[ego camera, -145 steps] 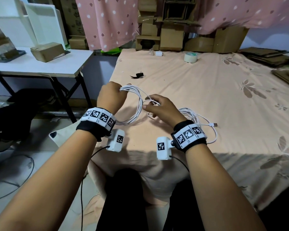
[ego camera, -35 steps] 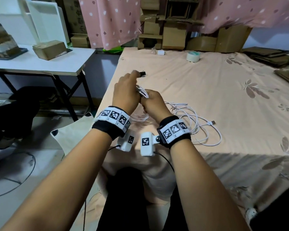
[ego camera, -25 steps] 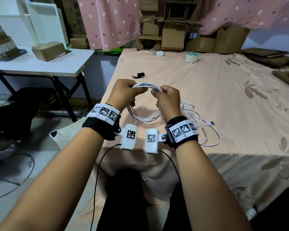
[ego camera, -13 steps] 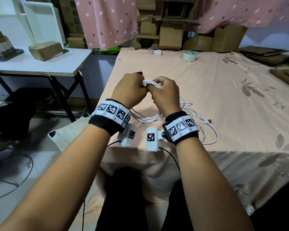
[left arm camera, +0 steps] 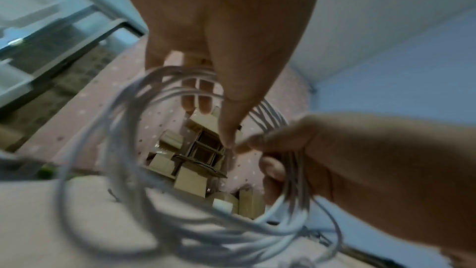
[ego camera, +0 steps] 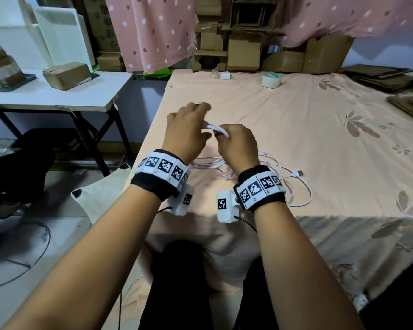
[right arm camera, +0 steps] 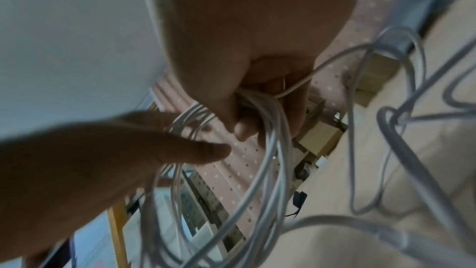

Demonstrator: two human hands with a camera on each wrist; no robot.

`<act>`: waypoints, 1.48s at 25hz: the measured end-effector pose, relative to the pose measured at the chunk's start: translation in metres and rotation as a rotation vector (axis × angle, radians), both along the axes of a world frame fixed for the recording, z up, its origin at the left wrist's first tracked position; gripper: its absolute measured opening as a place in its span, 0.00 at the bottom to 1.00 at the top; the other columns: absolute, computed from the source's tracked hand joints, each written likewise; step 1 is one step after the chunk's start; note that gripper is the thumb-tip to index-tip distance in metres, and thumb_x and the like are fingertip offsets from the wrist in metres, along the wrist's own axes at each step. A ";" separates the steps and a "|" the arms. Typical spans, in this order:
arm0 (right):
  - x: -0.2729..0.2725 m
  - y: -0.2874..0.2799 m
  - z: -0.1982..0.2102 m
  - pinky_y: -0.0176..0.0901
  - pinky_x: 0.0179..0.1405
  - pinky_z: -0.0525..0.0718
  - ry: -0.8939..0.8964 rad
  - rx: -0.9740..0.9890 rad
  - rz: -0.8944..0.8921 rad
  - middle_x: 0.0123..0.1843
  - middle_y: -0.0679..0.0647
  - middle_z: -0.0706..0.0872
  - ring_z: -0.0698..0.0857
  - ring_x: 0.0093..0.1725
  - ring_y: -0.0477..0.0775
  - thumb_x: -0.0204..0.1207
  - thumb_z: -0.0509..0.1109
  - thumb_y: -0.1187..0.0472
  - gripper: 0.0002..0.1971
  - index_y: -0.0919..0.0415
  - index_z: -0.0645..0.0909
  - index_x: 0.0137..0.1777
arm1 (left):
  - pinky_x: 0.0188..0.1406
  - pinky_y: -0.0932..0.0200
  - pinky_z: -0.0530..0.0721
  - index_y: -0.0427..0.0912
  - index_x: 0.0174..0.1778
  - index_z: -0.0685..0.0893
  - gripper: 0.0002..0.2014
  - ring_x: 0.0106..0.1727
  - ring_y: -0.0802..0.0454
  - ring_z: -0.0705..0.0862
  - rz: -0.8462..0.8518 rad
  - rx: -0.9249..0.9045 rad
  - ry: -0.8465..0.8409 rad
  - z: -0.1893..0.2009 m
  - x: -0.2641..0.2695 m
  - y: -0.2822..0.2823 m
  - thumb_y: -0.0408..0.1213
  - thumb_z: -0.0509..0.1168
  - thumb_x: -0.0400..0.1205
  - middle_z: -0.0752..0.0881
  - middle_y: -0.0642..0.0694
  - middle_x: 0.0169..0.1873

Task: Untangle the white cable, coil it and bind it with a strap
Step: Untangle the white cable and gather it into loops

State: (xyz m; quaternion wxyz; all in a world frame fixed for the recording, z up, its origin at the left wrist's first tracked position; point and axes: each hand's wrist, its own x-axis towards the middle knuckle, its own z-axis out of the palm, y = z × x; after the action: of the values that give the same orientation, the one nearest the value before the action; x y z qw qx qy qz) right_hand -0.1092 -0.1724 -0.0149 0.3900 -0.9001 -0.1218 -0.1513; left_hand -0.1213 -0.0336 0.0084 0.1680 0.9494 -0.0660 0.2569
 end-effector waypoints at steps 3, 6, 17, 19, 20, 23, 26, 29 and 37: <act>-0.004 0.004 0.003 0.53 0.47 0.84 -0.092 -0.015 0.001 0.48 0.56 0.93 0.86 0.51 0.65 0.77 0.65 0.61 0.16 0.50 0.91 0.57 | 0.47 0.44 0.82 0.41 0.52 0.85 0.09 0.50 0.34 0.85 -0.067 0.014 0.025 0.004 0.003 -0.006 0.33 0.64 0.78 0.88 0.40 0.45; -0.005 0.000 0.005 0.50 0.44 0.83 -0.094 0.014 -0.094 0.46 0.53 0.93 0.85 0.49 0.63 0.75 0.66 0.60 0.14 0.50 0.90 0.56 | 0.33 0.51 0.70 0.43 0.30 0.74 0.20 0.36 0.36 0.75 0.118 -0.119 0.046 0.009 0.001 0.005 0.47 0.61 0.86 0.79 0.43 0.28; 0.008 -0.004 -0.004 0.48 0.40 0.83 0.248 0.556 0.137 0.32 0.57 0.92 0.86 0.34 0.55 0.71 0.74 0.65 0.06 0.60 0.88 0.33 | 0.24 0.61 0.66 0.37 0.28 0.77 0.25 0.23 0.46 0.65 0.190 -1.041 0.214 -0.018 0.020 0.029 0.51 0.63 0.86 0.68 0.46 0.20; 0.012 -0.004 -0.005 0.42 0.37 0.82 0.292 0.586 0.167 0.33 0.61 0.91 0.85 0.32 0.53 0.72 0.74 0.69 0.05 0.64 0.87 0.36 | 0.23 0.62 0.65 0.42 0.27 0.77 0.23 0.22 0.47 0.65 0.197 -1.121 0.271 -0.025 0.025 0.033 0.51 0.63 0.86 0.67 0.47 0.20; 0.014 -0.003 -0.006 0.41 0.36 0.82 0.306 0.595 0.181 0.33 0.62 0.90 0.84 0.32 0.53 0.74 0.73 0.71 0.05 0.65 0.86 0.37 | 0.23 0.62 0.65 0.43 0.27 0.77 0.22 0.21 0.48 0.64 0.205 -1.141 0.285 -0.028 0.027 0.034 0.51 0.64 0.85 0.67 0.47 0.20; 0.024 0.004 -0.016 0.46 0.37 0.83 0.365 0.667 0.214 0.33 0.65 0.89 0.84 0.31 0.57 0.76 0.73 0.70 0.05 0.65 0.84 0.38 | 0.24 0.62 0.65 0.42 0.29 0.77 0.19 0.18 0.50 0.64 0.235 -1.186 0.321 -0.042 0.036 0.038 0.48 0.63 0.85 0.68 0.46 0.20; 0.033 0.009 -0.033 0.57 0.36 0.83 0.427 0.697 0.197 0.31 0.62 0.88 0.83 0.33 0.62 0.75 0.74 0.66 0.06 0.61 0.84 0.37 | 0.24 0.62 0.65 0.42 0.32 0.77 0.17 0.19 0.50 0.65 0.216 -1.240 0.355 -0.059 0.042 0.039 0.45 0.62 0.85 0.69 0.46 0.20; 0.040 0.010 -0.048 0.51 0.30 0.83 0.467 0.716 0.214 0.32 0.62 0.87 0.82 0.31 0.61 0.77 0.73 0.66 0.07 0.60 0.83 0.38 | 0.25 0.61 0.65 0.44 0.30 0.78 0.16 0.20 0.50 0.65 0.185 -1.292 0.390 -0.078 0.050 0.039 0.45 0.65 0.83 0.69 0.47 0.20; 0.052 0.006 -0.058 0.39 0.24 0.79 0.514 0.889 0.264 0.32 0.62 0.84 0.84 0.28 0.56 0.81 0.74 0.64 0.06 0.62 0.82 0.43 | 0.20 0.63 0.58 0.44 0.28 0.75 0.18 0.20 0.54 0.60 0.024 -1.448 0.416 -0.087 0.059 0.035 0.40 0.66 0.85 0.64 0.52 0.20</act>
State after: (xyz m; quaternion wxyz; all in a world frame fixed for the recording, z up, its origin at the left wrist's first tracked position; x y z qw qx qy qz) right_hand -0.0573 -0.1668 -0.0732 0.7669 -0.6330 -0.0585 0.0874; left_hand -0.0628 0.0013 -0.0786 0.7565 0.6311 0.1630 0.0533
